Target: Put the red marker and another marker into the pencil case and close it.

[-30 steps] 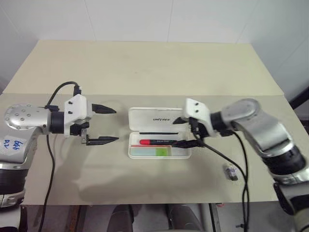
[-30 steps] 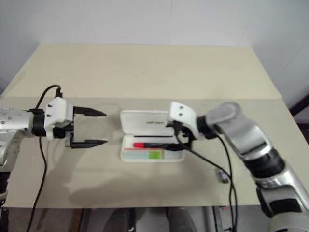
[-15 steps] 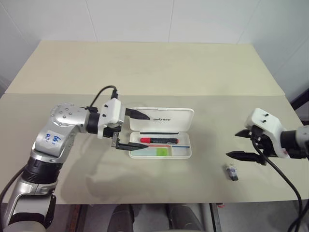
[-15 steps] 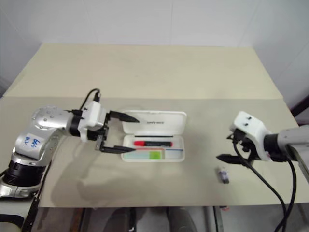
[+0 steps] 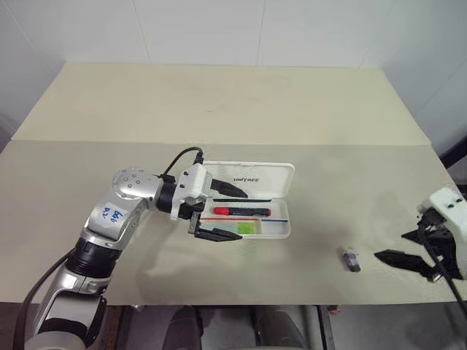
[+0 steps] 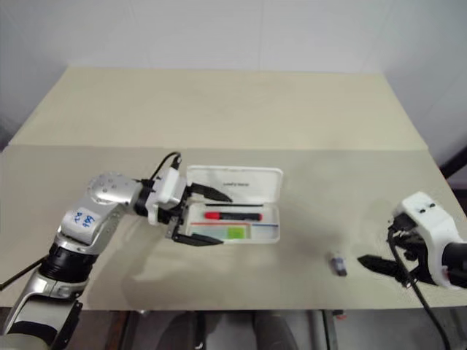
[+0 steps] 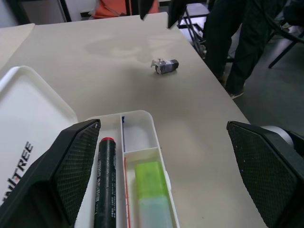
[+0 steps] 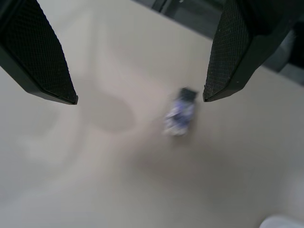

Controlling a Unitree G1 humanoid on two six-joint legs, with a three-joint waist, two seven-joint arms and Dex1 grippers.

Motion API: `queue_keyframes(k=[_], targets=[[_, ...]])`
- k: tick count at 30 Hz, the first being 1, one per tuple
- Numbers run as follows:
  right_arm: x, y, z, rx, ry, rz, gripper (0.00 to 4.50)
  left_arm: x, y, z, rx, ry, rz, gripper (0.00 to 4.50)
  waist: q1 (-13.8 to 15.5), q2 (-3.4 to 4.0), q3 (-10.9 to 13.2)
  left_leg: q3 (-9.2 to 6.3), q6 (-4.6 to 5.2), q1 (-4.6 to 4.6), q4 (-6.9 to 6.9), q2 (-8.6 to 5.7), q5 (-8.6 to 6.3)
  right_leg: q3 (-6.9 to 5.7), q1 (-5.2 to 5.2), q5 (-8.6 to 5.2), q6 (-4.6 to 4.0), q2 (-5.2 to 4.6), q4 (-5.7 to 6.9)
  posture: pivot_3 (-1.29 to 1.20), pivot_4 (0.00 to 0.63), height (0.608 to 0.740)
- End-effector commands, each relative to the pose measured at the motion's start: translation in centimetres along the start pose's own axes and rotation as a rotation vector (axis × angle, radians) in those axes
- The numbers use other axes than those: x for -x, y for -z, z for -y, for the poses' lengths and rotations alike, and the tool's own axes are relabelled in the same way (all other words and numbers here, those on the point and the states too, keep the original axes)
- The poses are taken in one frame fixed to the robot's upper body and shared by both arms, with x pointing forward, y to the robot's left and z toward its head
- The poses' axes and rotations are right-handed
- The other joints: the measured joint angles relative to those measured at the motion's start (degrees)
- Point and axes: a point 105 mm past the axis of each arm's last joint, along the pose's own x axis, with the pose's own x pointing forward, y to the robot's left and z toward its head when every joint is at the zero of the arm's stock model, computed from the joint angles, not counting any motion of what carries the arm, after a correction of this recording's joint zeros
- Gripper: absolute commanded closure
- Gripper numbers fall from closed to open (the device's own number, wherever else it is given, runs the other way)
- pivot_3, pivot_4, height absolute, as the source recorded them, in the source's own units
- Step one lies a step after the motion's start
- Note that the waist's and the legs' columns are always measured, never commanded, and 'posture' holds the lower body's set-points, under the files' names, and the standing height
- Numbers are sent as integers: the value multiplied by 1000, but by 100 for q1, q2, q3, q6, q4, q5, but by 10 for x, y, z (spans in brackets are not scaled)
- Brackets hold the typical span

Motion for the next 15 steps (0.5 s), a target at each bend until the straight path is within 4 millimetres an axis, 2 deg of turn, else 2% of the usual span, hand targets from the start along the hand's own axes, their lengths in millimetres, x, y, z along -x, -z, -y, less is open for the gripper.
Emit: queue_keyframes(k=[1,4,10,15], targets=[[-3,0,-14,16,-14,53,29,0,-10,-3,-61,8,5,0,2,0,0,1,0,-1,0,0,0,1,1,2,3,-1,-7,0,150,740],[-14,3,-23,-2,-22,71,29,1,-10,-3,-66,5,3,0,-12,-1,-1,0,1,-1,-8,0,-1,1,12,5,7,-1,-27,0,150,740],[-33,-2,-19,-63,30,93,29,6,-11,-2,-64,-11,-16,0,-20,-2,-2,0,2,1,-17,0,-1,3,13,5,6,-3,-32,0,150,740],[-39,-1,-14,-90,52,57,29,11,-12,-2,-64,-26,-29,0,-15,-1,-2,-2,3,1,-34,0,-1,3,11,4,3,-3,-38,0,150,740]])
